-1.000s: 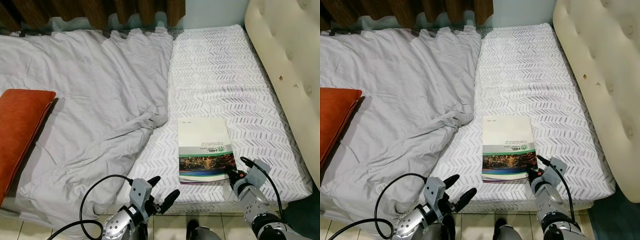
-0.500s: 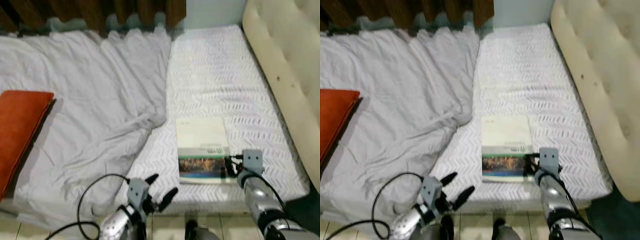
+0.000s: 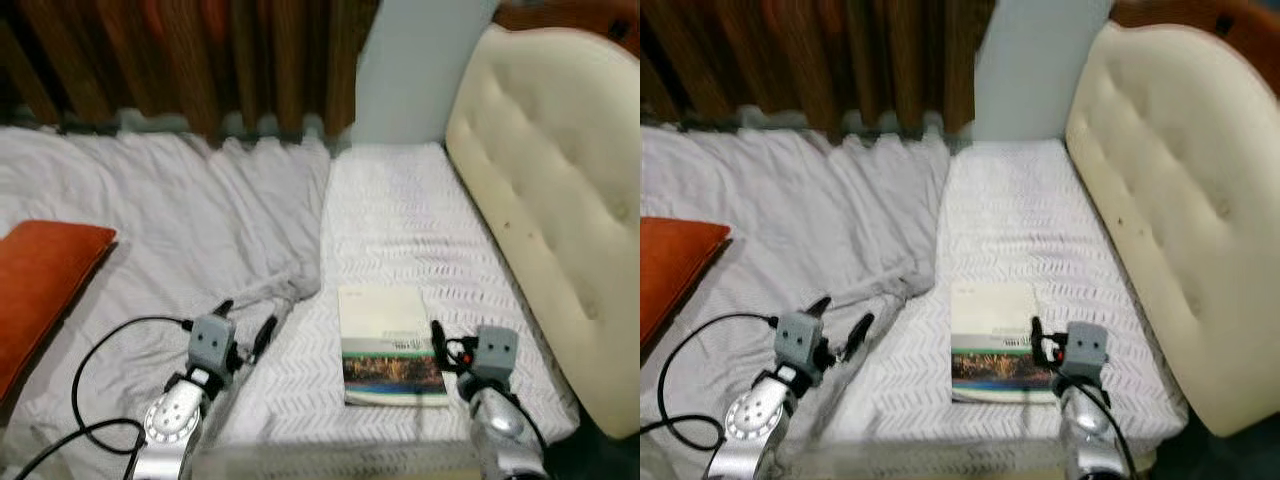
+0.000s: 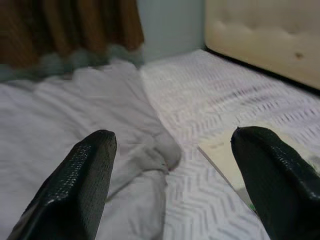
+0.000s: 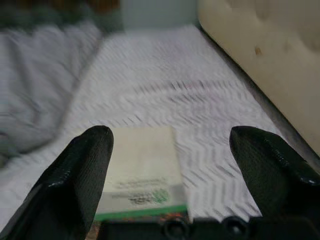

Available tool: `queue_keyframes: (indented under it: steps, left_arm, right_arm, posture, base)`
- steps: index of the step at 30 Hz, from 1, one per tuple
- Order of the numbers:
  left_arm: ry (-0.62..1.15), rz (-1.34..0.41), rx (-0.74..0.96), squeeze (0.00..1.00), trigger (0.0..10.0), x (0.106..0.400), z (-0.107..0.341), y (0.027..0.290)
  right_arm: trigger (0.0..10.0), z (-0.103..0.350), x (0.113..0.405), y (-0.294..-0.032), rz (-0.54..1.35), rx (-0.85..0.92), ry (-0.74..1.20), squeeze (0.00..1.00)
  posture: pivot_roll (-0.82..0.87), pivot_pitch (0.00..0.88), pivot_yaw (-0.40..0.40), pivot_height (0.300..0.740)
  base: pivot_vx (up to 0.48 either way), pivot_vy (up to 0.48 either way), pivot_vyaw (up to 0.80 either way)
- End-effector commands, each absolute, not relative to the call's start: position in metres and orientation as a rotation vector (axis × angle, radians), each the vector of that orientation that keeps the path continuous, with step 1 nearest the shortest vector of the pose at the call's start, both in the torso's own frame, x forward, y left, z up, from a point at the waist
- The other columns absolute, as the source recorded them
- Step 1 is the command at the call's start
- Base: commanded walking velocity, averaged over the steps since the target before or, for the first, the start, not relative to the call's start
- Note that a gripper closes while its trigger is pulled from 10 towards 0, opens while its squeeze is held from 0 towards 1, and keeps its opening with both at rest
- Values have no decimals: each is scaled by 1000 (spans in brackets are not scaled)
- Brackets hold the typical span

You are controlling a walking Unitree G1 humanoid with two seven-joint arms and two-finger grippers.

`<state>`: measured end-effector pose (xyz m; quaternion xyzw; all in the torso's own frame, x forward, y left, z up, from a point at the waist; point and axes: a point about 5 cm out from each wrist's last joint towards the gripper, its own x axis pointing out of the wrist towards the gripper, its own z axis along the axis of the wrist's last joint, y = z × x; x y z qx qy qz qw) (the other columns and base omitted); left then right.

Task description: Clean up the room

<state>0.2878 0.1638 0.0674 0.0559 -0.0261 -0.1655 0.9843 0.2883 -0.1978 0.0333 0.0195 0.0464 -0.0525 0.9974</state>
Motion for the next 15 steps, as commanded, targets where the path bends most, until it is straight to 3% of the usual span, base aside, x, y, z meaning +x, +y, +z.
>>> queue_keyframes:
  steps: [1, 2, 15]
  left_arm:
    - [-31, -298, 70, 0, 10000, 287, 71, 167]
    - [-30, -297, 49, 0, 10000, 284, 72, 165]
    - [20, -296, 15, 0, 10000, 279, 75, 145]
  right_arm:
    - [10000, 30, 282, -196, -91, 26, 100, 169]
    - [10000, 26, 279, -198, -99, 30, 118, 0]
    - [10000, 36, 284, -197, -53, 57, 111, 0]
  posture:
    - [84, 0, -73, 740]
    - [82, 0, -70, 740]
    - [40, 0, -59, 740]
  base:
    - [0, 0, 0]
    - [0, 0, 0]
    - [0, 0, 0]
